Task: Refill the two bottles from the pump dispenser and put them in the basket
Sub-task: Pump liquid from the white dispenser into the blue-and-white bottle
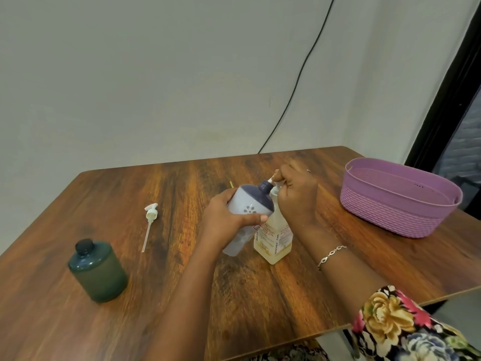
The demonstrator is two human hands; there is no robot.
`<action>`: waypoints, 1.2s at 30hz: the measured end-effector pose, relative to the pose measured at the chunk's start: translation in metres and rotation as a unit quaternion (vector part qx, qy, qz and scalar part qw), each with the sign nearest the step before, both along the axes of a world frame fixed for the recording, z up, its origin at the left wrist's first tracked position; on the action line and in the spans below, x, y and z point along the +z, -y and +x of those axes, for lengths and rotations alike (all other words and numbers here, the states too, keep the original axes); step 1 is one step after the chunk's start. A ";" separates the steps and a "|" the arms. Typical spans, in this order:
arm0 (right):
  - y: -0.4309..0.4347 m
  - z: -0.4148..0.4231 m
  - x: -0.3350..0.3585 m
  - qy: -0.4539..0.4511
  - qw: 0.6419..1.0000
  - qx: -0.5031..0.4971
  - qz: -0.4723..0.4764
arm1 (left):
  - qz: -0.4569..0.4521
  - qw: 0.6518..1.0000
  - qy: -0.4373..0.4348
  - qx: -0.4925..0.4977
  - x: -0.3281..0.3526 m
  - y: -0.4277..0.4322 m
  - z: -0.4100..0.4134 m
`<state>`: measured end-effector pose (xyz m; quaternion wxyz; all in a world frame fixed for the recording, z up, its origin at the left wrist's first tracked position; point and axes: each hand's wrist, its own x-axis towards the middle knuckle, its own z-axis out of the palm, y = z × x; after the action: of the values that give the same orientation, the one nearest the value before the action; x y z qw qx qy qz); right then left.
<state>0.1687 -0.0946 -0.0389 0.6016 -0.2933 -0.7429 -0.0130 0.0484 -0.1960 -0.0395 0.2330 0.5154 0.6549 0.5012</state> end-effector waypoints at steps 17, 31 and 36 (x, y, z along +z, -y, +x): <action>-0.002 0.000 0.011 0.006 0.999 0.012 -0.035 | 0.006 1.000 0.021 -0.019 0.004 0.001 0.002; 0.000 0.005 0.020 0.009 0.997 0.026 -0.069 | 0.000 1.000 0.008 -0.020 0.007 0.003 0.004; -0.003 0.004 0.002 0.026 0.999 -0.007 -0.021 | -0.002 1.000 -0.013 -0.017 0.006 -0.001 0.001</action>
<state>0.1725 -0.0919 -0.0369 0.5760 -0.3101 -0.7563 -0.0094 0.0498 -0.1953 -0.0333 0.2337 0.5323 0.6501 0.4893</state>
